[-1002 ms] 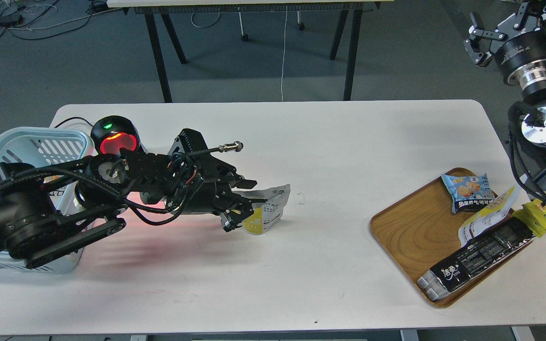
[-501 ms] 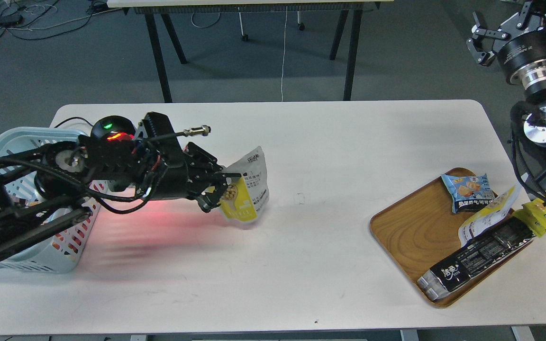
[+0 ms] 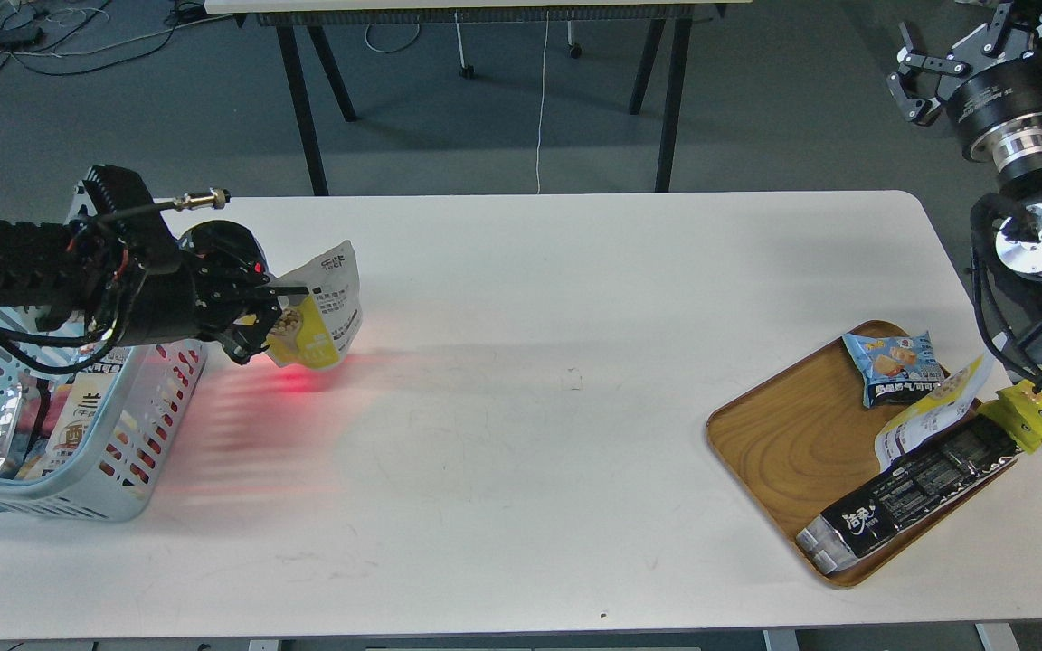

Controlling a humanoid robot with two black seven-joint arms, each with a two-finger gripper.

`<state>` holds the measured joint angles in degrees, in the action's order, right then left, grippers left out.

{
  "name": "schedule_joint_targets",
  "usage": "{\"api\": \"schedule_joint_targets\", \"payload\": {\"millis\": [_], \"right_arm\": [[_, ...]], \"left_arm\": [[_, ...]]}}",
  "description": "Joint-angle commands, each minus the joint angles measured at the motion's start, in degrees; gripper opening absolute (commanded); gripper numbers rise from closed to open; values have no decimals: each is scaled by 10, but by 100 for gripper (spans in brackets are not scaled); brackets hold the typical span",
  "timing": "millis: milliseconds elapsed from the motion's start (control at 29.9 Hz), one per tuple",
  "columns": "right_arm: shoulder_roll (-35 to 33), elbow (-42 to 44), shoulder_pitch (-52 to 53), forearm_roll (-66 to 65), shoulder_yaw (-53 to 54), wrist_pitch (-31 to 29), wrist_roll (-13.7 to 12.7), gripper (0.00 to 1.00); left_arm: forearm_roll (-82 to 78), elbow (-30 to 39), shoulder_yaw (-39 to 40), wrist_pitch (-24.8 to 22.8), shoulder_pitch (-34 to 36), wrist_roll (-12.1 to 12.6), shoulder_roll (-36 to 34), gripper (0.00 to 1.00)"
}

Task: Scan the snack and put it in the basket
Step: 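Lift the snack bag and hold it over the barcode scanner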

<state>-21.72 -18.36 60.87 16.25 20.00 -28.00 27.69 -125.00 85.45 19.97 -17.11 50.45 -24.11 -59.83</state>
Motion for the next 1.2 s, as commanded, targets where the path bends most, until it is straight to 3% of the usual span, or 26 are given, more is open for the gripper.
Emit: {"api": "schedule_joint_targets", "payload": {"millis": [0, 1169], "right_arm": [[0, 0, 2, 0, -1, 0, 0, 98], [3, -1, 7, 0, 2, 0, 3, 98]], "left_arm": [[0, -7, 0, 0, 0, -2, -4, 0], [0, 6, -3, -5, -12, 6, 31, 0]]}}
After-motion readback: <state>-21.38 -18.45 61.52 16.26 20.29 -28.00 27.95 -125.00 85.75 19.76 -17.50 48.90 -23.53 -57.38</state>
